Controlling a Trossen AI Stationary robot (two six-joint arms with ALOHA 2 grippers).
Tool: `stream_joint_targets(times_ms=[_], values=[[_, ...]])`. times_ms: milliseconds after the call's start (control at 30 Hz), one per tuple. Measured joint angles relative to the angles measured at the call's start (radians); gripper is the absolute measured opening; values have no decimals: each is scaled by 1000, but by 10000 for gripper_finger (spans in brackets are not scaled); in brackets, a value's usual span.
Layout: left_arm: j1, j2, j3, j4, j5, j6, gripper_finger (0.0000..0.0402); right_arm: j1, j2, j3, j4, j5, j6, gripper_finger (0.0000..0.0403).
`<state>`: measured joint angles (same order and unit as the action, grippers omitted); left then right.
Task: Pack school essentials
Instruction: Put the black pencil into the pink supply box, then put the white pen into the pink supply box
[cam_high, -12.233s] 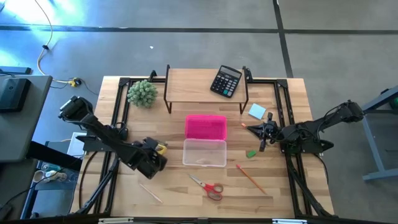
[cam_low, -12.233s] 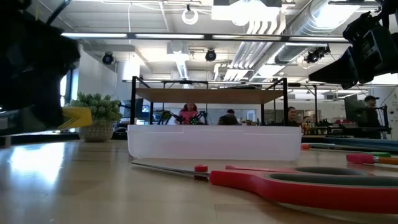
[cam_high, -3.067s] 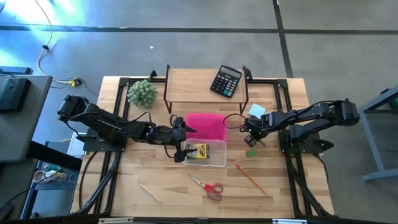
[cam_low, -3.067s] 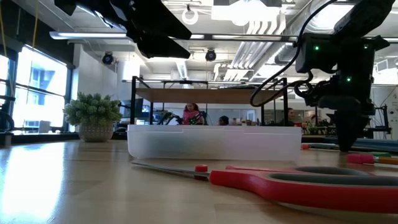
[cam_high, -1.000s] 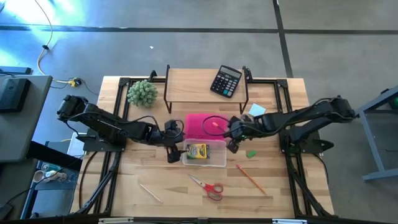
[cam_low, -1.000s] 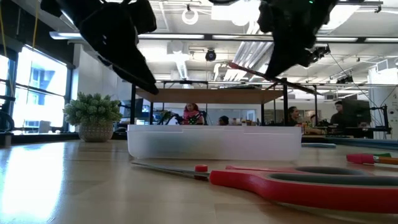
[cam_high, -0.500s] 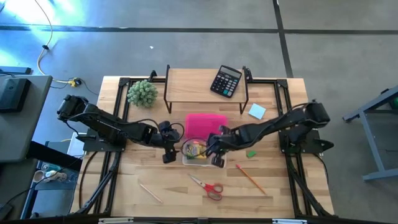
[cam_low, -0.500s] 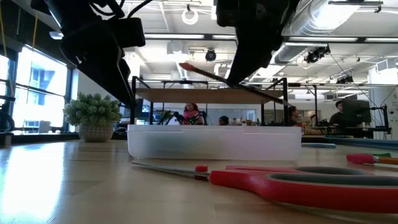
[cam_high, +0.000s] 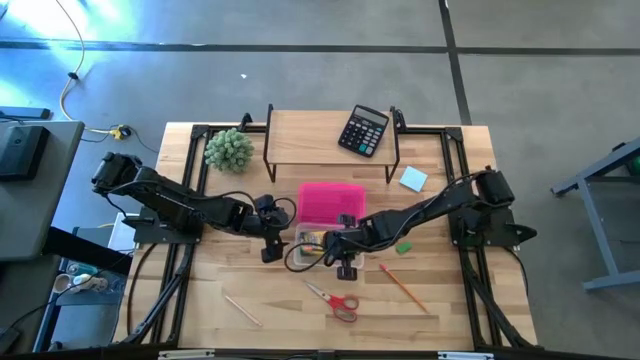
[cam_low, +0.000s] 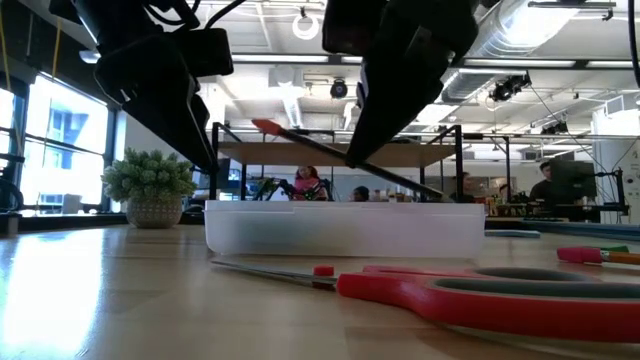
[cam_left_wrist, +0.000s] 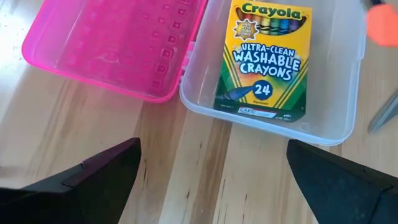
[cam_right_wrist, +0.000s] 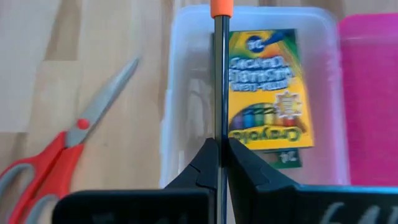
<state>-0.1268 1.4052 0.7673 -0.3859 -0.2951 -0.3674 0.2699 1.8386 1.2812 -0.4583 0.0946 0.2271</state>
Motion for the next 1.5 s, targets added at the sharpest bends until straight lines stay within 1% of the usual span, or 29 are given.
stream_joint_targets(times_ms=[233,500,633,833,933,1033,1200,1267,1367,1500], values=[[0,0,0,1,0,0,392,-2,36,-1,13,-42,0,2],[0,0,0,2,0,-2,392,-2,48,-2,5,-55,19,5],[0,0,0,4,0,-5,392,-2,48,-2,8,-49,15,27],[0,0,0,4,15,-5,392,-2,48,-2,9,-46,0,83],[0,0,0,3,27,-5,392,-2,48,-2,8,-46,0,103],[0,0,0,3,27,-5,392,-2,48,0,6,-46,-1,113],[-8,0,0,3,35,-5,392,-2,48,34,-38,-44,-26,113],[-22,0,2,0,54,0,392,-2,48,50,-67,-33,-29,113],[-58,1,15,1,78,3,392,-2,48,78,-109,12,-52,114],[-124,1,35,-12,79,3,392,-2,48,123,-206,71,-53,114]])
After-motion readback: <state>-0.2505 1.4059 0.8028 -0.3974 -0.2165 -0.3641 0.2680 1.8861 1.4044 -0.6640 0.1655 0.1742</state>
